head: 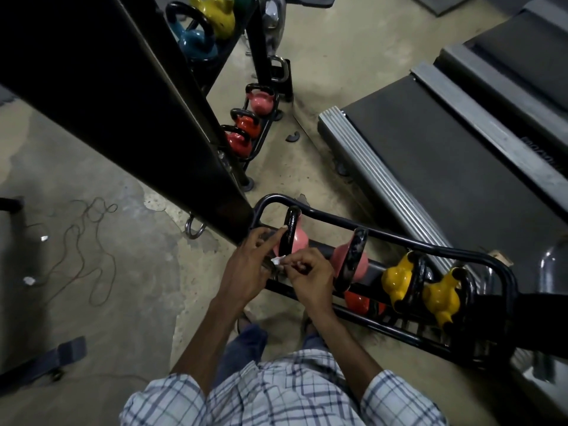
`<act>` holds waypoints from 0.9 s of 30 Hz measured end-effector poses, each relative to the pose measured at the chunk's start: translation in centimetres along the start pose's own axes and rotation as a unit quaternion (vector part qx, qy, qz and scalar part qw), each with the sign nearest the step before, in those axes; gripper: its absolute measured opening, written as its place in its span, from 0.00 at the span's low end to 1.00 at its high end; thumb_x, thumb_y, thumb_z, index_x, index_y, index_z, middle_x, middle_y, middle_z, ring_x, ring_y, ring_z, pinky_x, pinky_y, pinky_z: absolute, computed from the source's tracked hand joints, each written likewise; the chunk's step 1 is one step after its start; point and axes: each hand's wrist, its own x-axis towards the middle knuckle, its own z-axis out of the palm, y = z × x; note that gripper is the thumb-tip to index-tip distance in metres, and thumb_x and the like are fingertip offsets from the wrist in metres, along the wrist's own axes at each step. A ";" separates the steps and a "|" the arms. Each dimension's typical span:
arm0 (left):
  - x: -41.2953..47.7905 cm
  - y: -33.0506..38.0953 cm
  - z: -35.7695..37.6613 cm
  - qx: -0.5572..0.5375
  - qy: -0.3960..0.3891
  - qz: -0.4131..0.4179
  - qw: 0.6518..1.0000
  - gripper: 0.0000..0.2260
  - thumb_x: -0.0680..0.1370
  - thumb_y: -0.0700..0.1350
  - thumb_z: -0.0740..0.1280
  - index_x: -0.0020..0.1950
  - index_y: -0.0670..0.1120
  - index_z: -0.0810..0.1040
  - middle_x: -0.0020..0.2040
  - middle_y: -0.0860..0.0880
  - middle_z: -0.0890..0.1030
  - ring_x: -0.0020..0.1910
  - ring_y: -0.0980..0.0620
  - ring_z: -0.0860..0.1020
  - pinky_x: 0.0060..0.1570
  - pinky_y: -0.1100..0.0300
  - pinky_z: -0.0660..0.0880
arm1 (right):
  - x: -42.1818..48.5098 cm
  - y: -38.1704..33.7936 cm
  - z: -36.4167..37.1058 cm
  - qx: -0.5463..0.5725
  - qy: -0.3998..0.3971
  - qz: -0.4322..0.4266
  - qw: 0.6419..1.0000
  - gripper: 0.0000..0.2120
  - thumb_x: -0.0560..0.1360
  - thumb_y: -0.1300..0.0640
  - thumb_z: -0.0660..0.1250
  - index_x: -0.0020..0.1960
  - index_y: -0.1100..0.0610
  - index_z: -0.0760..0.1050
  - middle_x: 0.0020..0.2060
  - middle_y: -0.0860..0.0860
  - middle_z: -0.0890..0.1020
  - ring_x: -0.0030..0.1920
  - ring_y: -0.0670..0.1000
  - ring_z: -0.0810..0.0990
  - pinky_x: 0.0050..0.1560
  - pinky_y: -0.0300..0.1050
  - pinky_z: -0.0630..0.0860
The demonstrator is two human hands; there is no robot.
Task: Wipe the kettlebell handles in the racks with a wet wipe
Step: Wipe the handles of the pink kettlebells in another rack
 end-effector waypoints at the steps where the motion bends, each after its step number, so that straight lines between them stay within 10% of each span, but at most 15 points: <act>1: 0.0 -0.1 0.0 -0.001 -0.001 -0.002 1.000 0.43 0.70 0.39 0.77 0.79 0.61 0.62 0.71 0.51 0.68 0.61 0.53 0.75 0.48 0.65 0.73 | -0.1 0.3 0.0 0.015 0.002 0.017 1.000 0.06 0.69 0.69 0.77 0.42 0.59 0.85 0.43 0.54 0.82 0.43 0.44 0.82 0.46 0.32 0.76; 15: -0.3 0.1 0.6 0.027 0.040 -0.043 0.998 0.39 0.71 0.48 0.79 0.78 0.60 0.65 0.64 0.53 0.73 0.57 0.53 0.75 0.51 0.62 0.73 | 6.4 -2.2 1.2 0.235 0.057 0.261 0.935 0.06 0.74 0.66 0.74 0.44 0.57 0.81 0.37 0.50 0.85 0.39 0.48 0.83 0.46 0.45 0.82; 27: -0.2 -0.3 1.1 0.005 0.045 -0.046 0.998 0.37 0.69 0.47 0.80 0.76 0.60 0.69 0.61 0.53 0.74 0.56 0.53 0.76 0.46 0.63 0.73 | 5.3 -2.6 1.5 0.165 0.086 0.200 0.962 0.04 0.70 0.61 0.79 0.43 0.56 0.86 0.39 0.52 0.88 0.42 0.53 0.87 0.45 0.48 0.84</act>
